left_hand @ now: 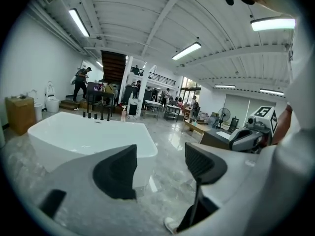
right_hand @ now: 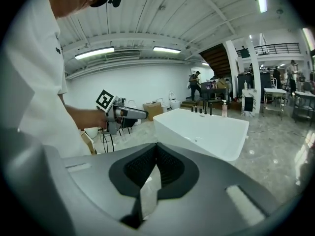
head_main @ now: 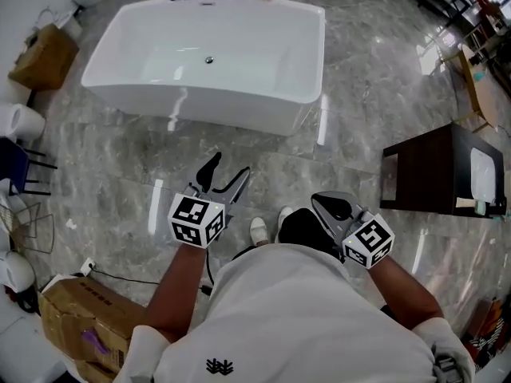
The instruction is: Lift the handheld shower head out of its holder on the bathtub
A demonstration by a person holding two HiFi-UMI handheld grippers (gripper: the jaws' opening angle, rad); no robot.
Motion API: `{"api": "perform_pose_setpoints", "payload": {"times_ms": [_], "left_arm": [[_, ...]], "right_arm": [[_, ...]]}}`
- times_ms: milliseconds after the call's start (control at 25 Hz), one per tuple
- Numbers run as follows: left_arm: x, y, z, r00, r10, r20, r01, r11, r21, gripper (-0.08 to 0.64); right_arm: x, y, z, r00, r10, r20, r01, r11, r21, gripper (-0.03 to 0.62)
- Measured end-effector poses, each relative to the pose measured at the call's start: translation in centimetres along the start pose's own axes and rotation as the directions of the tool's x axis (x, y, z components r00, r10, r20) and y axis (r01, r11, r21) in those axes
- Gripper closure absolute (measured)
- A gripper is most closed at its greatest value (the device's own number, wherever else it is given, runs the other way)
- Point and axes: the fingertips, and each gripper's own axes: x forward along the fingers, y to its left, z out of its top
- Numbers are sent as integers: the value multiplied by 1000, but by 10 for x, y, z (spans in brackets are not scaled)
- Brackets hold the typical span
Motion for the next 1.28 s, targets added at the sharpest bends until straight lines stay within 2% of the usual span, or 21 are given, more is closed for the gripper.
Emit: {"api": "perform_pose_setpoints", "payload": {"times_ms": [120, 280, 480, 720, 880, 1040, 1280], "left_arm": [[29, 14, 7, 1000, 9, -15, -9, 1000, 0, 255], [65, 39, 31, 999, 35, -26, -35, 999, -15, 255], [119, 53, 67, 997, 50, -56, -49, 999, 19, 256], [178, 76, 103, 994, 78, -71, -77, 997, 16, 256], [212, 85, 117, 994, 80, -79, -79, 997, 15, 256], [237, 97, 135, 993, 82, -84, -80, 997, 18, 258], [278, 135, 162, 994, 62, -94, -57, 997, 61, 259]], "right_arm": [[14, -38, 14, 1000, -4, 7, 4, 1000, 18, 578], [43, -89, 40, 1000, 12, 8, -12, 1000, -3, 578], [67, -149, 73, 998, 57, 29, -57, 998, -5, 578], [95, -203, 98, 990, 133, 37, -133, 991, -11, 578], [107, -231, 102, 988, 151, 43, -151, 988, -21, 578], [114, -257, 116, 989, 125, 78, -125, 992, -3, 578], [129, -306, 128, 992, 13, 126, -18, 999, 43, 578]]}}
